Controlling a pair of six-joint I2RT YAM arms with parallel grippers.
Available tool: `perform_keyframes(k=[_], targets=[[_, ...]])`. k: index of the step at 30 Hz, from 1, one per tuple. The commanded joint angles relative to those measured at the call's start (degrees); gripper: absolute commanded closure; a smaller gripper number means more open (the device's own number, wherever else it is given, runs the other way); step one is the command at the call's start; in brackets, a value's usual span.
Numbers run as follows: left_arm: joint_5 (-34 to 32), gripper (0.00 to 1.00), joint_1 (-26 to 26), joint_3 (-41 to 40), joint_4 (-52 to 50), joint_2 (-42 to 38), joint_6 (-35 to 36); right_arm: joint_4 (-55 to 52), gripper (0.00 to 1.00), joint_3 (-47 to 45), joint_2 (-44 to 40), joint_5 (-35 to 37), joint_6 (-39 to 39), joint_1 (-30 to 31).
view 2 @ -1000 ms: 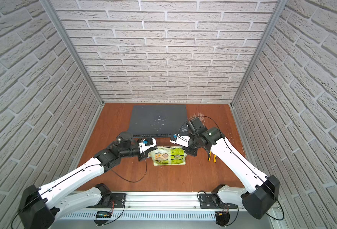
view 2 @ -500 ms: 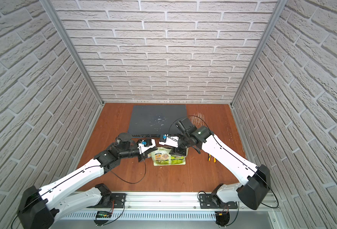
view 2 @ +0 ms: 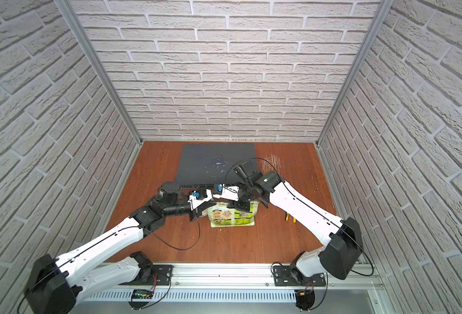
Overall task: Pour the oats into the breakfast bowl
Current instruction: Close the oats bag at the center of the board.
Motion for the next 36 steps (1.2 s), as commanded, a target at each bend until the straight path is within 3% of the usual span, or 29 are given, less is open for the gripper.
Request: perform_keyframes(k=[1,3,5,8,10,11,13,15,16,18,19,20,22,24,25,27,28,29,31,33,34,36], targets=[[1.79,1.0,0.58,-0.26,4.94,0.09,-0.87,2.46,0.79,0.59,0.28,-2.25,0.44,0.89],[1.81,1.0,0.76,-0.34,4.79,0.06,-0.89,0.58,0.96,1.25,0.67,0.46,-0.64,0.86],[1.85,1.0,0.93,-0.43,4.76,-0.03,-1.0,-1.92,0.96,1.47,0.13,3.66,-1.48,0.4],[2.06,1.0,1.23,-0.53,4.6,-0.2,-1.02,-3.71,0.77,0.7,-1.96,5.71,-1.9,-1.36],[2.14,1.0,1.31,-0.54,4.5,-0.21,-1.02,-4.04,0.74,0.0,-3.22,6.0,-2.02,-1.92],[2.14,1.0,1.4,-0.58,4.42,-0.22,-1.06,-4.19,0.75,-0.27,-3.73,5.93,-2.13,-2.03],[2.15,1.0,1.45,-0.56,4.44,-0.26,-1.13,-4.9,0.94,-0.49,-4.11,6.23,-2.21,-2.18],[2.08,1.0,1.52,-0.43,4.42,-0.32,-1.13,-5.86,0.97,-0.49,-4.36,7.15,-2.28,-2.49],[2.07,1.0,1.62,-0.45,4.35,-0.33,-1.11,-5.92,0.96,-0.58,-4.52,7.9,-2.23,-2.75],[2.07,1.0,1.66,-0.39,4.16,-0.3,-1.14,-5.81,0.78,-0.94,-5.2,8.64,-2.0,-3.36],[2.05,1.0,1.74,-0.19,3.96,-0.3,-1.06,-5.8,0.75,-1.13,-5.63,8.69,-2.07,-3.71],[2.01,1.0,1.79,-0.15,3.77,-0.31,-1.04,-5.95,0.77,-1.2,-5.98,8.46,-2.16,-3.94],[1.9,1.0,1.9,-0.15,3.62,-0.34,-1.02,-6.74,0.95,-1.16,-6.49,8.07,-2.42,-4.25],[1.89,1.0,1.92,-0.21,3.62,-0.24,-1.02,-7.25,0.96,-1.3,-6.84,8.36,-2.5,-4.67],[1.85,1.0,1.93,-0.23,3.66,-0.21,-1.02,-7.13,0.92,-1.57,-7.16,8.98,-2.2,-4.87],[1.89,1.0,2.03,-0.17,3.75,-0.07,-1.02,-7.04,0.73,-2.31,-7.74,9.99,-2.03,-5.47],[1.89,1.0,2.03,-0.21,3.79,0.03,-1.04,-7.11,0.71,-2.68,-8.08,10.35,-2.1,-5.74],[1.89,1.0,2.01,-0.15,3.86,0.05,-1.02,-7.26,0.72,-2.99,-8.26,10.58,-2.18,-5.98],[1.98,1.0,2.14,-0.06,3.88,0.14,-1.02,-8.25,0.93,-3.17,-8.41,11.2,-2.43,-6.3],[1.98,1.0,2.13,-0.08,3.88,0.14,-1.03,-8.86,0.97,-3.27,-8.27,12.26,-2.27,-6.54],[1.98,1.0,2.17,-0.08,3.81,0.22,-1.02,-8.77,0.95,-3.31,-8.26,13.15,-2.1,-6.57],[1.86,1.0,2.26,-0.06,3.8,0.35,-1.06,-8.4,0.76,-3.66,-8.46,14.1,-1.69,-6.69]])
